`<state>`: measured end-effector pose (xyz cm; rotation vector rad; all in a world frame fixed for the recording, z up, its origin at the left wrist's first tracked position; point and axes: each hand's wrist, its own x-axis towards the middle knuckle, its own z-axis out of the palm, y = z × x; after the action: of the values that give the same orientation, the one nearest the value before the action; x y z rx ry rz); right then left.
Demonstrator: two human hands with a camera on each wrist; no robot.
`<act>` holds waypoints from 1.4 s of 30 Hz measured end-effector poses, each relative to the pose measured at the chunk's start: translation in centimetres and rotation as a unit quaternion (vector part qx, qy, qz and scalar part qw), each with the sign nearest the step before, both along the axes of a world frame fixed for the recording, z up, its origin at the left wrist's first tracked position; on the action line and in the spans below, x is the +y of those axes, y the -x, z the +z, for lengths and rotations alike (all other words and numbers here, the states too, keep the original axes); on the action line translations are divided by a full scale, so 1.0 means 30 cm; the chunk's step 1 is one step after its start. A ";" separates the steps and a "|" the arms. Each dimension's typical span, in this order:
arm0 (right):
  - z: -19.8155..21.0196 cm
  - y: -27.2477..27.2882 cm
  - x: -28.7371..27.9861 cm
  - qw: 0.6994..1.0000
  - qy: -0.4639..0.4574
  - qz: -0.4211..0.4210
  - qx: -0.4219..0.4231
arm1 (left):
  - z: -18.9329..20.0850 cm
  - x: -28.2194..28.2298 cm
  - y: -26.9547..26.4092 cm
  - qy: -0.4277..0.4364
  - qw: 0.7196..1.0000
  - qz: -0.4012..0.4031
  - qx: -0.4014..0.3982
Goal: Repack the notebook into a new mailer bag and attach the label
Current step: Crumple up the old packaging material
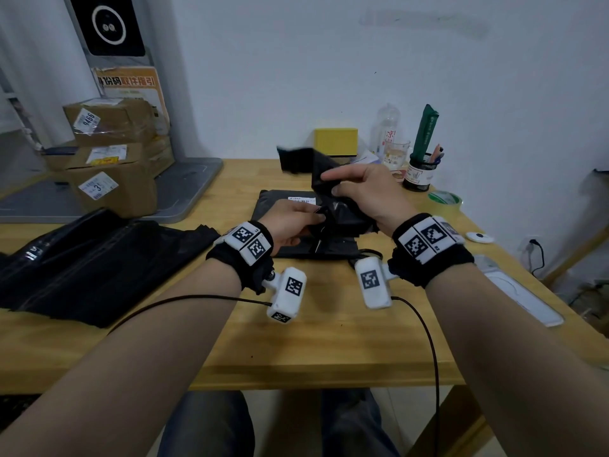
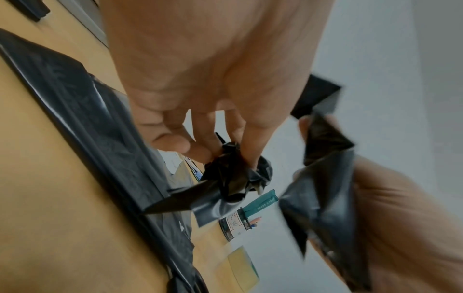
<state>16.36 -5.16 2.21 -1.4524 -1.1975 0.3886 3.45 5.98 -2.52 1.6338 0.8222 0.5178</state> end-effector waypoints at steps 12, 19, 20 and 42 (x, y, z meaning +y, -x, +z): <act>-0.035 -0.040 0.029 0.965 0.182 -0.024 -0.186 | 0.016 0.011 0.005 -0.093 0.995 0.034 0.013; -0.062 -0.039 0.044 0.920 0.266 -0.078 -0.278 | 0.018 0.008 0.006 -0.159 0.987 -0.013 0.028; -0.060 -0.040 0.041 0.918 0.272 -0.077 -0.278 | 0.016 0.008 0.007 -0.169 0.985 -0.020 0.028; -0.086 -0.007 0.025 0.984 0.091 -0.140 0.065 | 0.039 -0.037 0.016 -0.069 0.995 0.062 -0.040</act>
<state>16.58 -4.41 -0.36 -1.6998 -0.8548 0.3999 2.98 4.88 -1.36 1.6827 0.8483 0.7367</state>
